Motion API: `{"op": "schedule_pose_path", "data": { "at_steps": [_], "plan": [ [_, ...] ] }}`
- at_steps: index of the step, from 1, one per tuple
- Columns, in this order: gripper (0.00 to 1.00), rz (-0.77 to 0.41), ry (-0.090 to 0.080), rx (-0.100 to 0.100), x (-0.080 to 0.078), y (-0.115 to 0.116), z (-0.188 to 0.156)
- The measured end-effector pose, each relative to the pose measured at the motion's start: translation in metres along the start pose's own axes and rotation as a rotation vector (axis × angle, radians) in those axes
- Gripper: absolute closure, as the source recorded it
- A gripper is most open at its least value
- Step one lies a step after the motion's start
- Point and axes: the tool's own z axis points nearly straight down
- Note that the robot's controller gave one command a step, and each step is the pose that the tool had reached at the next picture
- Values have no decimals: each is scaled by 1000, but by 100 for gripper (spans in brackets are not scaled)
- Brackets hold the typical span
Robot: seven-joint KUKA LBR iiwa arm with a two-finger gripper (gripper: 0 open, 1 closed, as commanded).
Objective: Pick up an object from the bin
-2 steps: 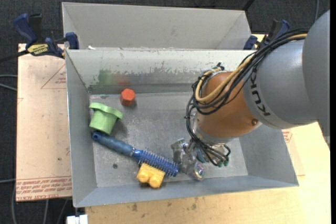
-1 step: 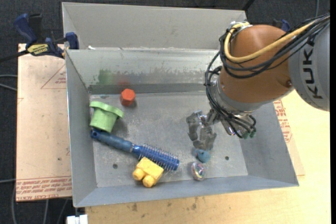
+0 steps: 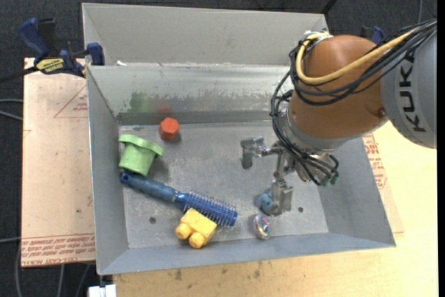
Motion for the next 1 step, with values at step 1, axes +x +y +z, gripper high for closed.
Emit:
{"op": "schedule_pose_path", "data": {
  "at_steps": [1],
  "plan": [
    [0,-46,8,-2,-15,-57,125]
  ]
}}
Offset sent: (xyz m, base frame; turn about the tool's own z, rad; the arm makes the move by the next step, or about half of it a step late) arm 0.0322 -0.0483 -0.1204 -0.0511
